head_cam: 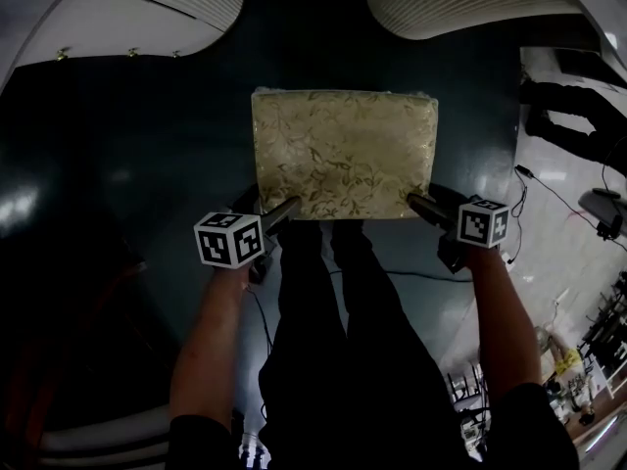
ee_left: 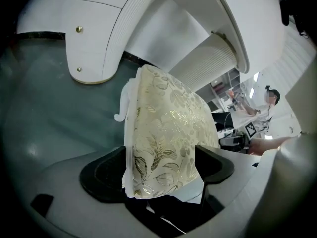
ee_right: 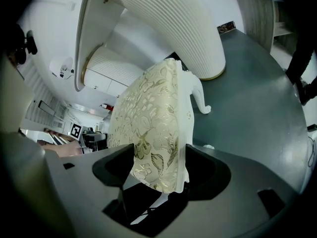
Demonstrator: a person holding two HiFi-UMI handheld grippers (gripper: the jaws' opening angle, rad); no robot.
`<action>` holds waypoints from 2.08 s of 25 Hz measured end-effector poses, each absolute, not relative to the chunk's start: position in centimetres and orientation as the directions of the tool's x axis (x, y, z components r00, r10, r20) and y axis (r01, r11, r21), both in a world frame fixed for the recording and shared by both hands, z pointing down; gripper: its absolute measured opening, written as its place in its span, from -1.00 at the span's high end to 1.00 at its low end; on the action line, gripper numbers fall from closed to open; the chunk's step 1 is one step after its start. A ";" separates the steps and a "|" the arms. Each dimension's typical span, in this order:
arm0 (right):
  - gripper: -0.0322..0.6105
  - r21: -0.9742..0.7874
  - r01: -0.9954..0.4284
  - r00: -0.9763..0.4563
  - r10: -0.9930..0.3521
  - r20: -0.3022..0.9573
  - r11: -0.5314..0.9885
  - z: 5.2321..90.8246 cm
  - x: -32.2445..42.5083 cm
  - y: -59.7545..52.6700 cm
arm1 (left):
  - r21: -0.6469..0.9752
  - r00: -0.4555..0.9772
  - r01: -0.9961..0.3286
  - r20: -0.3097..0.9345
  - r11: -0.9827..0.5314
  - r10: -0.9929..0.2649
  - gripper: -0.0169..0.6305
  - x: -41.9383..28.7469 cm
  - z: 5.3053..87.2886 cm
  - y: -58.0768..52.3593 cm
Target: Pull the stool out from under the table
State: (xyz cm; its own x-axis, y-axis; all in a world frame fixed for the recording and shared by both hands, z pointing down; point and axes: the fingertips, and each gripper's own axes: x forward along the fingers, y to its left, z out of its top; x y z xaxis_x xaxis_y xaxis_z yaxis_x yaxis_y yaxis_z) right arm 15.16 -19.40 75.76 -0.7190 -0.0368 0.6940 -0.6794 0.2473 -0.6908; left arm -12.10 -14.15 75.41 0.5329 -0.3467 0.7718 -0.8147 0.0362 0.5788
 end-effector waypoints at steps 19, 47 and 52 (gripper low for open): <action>0.00 -0.616 -0.762 -0.636 -0.051 0.770 0.200 75.8 15.3 -20.5 | 0.650 0.640 -0.760 0.743 -0.016 -0.196 -0.39 -11.8 74.9 -13.6; 0.00 -0.568 -0.797 -0.600 -0.165 0.782 0.204 75.3 15.5 -20.8 | 0.602 0.611 -0.791 0.772 -0.103 -0.176 -0.37 -10.8 75.2 -12.8; 0.00 -0.545 -0.817 -0.576 -0.213 0.789 0.189 75.0 15.6 -20.7 | 0.589 0.599 -0.800 0.782 -0.111 -0.171 -0.37 -10.6 75.6 -12.6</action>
